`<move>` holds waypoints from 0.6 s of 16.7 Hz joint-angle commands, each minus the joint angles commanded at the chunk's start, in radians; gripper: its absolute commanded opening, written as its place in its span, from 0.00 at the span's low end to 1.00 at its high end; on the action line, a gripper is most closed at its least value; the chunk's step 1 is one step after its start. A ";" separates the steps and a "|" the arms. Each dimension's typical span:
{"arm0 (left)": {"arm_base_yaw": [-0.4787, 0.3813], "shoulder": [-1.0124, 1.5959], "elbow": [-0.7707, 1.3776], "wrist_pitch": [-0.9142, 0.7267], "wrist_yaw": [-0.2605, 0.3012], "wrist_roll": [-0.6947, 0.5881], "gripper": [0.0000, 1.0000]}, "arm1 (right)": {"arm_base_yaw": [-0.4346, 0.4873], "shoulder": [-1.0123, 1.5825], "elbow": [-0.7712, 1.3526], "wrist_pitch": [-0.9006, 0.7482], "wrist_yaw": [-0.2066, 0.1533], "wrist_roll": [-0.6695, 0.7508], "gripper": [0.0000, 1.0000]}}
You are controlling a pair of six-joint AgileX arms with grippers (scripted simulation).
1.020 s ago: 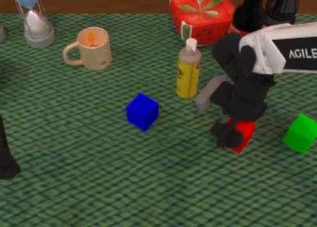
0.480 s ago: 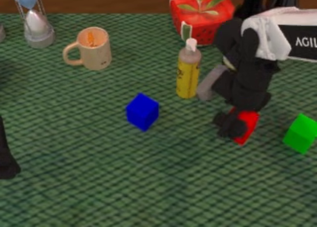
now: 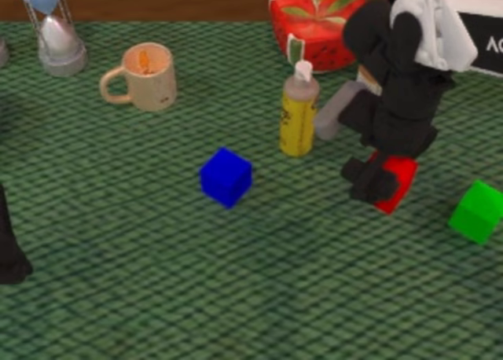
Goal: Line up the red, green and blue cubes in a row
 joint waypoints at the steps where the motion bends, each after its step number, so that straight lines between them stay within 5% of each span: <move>1: 0.000 0.000 0.000 0.000 0.000 0.000 1.00 | 0.001 0.002 0.002 -0.001 0.000 -0.001 0.00; 10: 0.000 0.000 0.000 0.000 0.000 0.000 1.00 | 0.202 0.273 0.478 -0.237 0.000 -0.098 0.00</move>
